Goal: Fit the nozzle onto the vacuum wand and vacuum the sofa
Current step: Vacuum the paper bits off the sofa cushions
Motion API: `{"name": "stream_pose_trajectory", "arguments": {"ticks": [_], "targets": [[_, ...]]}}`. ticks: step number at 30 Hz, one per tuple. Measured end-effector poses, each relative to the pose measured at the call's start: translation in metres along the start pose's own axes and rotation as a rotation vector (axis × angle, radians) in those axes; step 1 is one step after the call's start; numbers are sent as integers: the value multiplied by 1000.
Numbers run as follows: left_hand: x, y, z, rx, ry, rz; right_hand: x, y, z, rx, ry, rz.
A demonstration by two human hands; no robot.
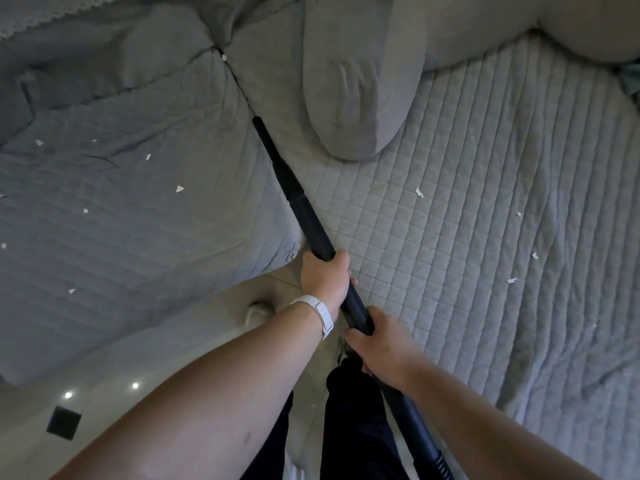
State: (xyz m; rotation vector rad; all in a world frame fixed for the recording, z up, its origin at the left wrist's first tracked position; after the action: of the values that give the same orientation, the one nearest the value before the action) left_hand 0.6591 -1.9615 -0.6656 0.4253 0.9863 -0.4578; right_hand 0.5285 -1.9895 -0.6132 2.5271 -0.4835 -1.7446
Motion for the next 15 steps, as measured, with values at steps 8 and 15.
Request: {"name": "stream_pose_trajectory", "arguments": {"ticks": [8,15], "targets": [[11,-4,-27,21,53,-14,12,-10,25,7,-72,-23],[30,2,-26,0,42,-18,28,-16,18,4,-58,-41]]}}
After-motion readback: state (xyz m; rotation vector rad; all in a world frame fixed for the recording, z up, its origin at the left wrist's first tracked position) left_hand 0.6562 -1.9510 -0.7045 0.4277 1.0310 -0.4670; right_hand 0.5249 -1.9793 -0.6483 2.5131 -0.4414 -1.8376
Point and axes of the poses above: each hand's wrist, its own x-axis towards the middle knuckle, its own y-axis out of the back of the hand, z = x × y, the point moved 7 cm from there along x, towards the middle knuckle, and after that the axes turned 3 degrees about -z, right-handed, at the moved point
